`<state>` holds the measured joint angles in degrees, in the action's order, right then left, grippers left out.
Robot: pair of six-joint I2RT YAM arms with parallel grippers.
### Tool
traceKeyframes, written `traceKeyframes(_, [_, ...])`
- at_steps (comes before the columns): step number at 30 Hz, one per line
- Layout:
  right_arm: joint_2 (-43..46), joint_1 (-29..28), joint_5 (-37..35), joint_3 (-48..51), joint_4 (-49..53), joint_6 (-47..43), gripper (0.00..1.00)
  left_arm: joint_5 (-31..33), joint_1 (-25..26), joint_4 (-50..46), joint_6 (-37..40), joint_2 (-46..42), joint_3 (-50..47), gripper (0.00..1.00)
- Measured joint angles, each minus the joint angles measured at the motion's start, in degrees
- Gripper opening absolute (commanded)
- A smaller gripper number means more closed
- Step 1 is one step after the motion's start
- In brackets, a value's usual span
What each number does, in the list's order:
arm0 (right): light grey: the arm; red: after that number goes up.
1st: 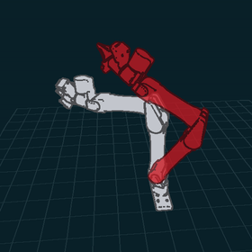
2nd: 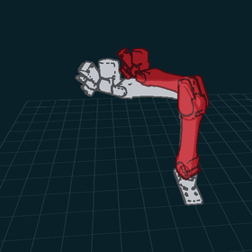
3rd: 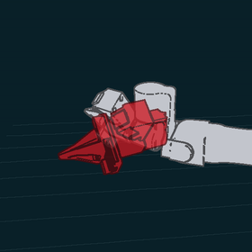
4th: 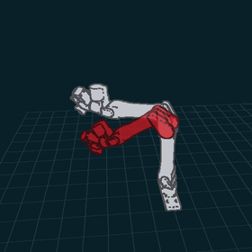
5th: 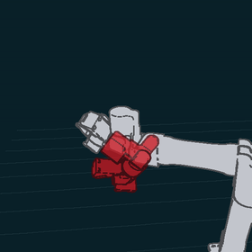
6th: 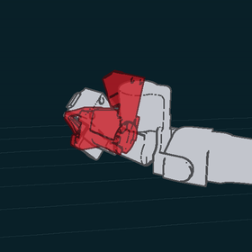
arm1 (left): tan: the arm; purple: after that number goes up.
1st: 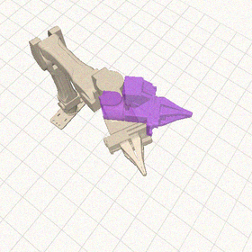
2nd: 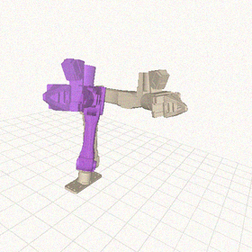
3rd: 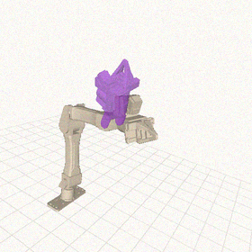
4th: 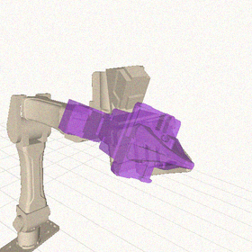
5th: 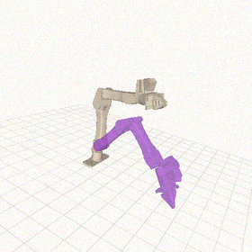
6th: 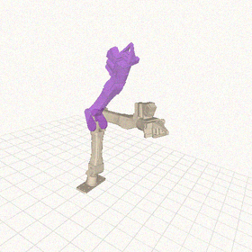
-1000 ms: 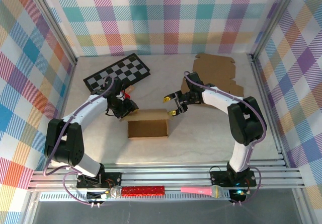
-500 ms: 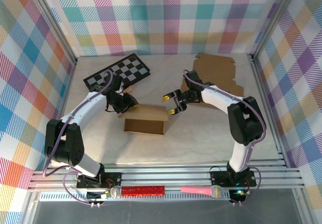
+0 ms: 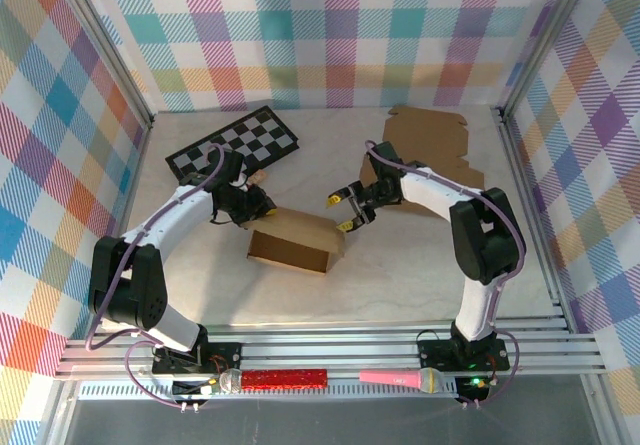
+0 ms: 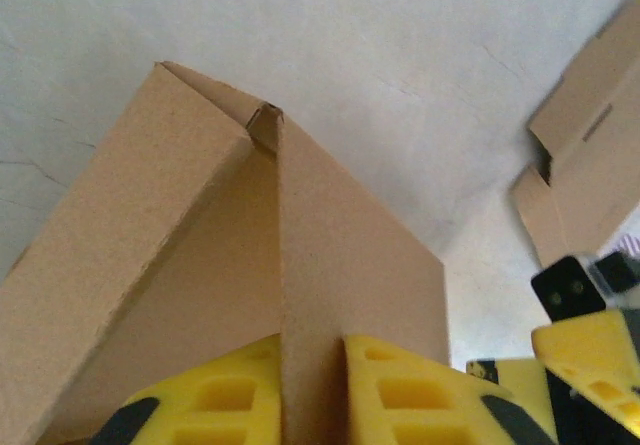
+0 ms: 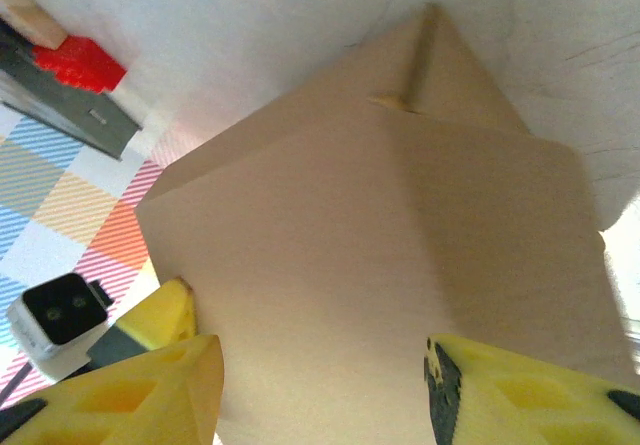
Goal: Fold the paper box
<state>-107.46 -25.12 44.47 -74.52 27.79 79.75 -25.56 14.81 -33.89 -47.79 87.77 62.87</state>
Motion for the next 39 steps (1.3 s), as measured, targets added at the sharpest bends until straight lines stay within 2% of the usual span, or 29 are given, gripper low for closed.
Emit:
traceKeyframes(6, [0.07,1.84,1.14,-2.67,4.24,-6.93,0.55,-3.10,-0.76,2.40,-4.48,-2.49,0.00,0.00])
traceKeyframes(18, [2.71,4.50,1.27,-2.99,12.07,-17.73,0.55,-4.24,-2.58,4.15,-18.62,-5.44,-0.37,0.00])
traceKeyframes(26, [2.71,4.48,2.78,-4.87,12.59,-18.97,0.56,-5.51,-2.60,4.48,-23.50,-5.27,-0.35,0.00])
traceKeyframes(32, [2.71,4.00,3.87,-4.17,11.72,-18.51,0.56,-6.99,-2.64,8.39,-27.30,-4.74,-0.37,0.00])
traceKeyframes(39, [2.71,2.95,4.55,-4.13,9.99,-16.65,0.54,-8.04,-2.64,10.14,-28.76,-3.78,-0.37,0.00])
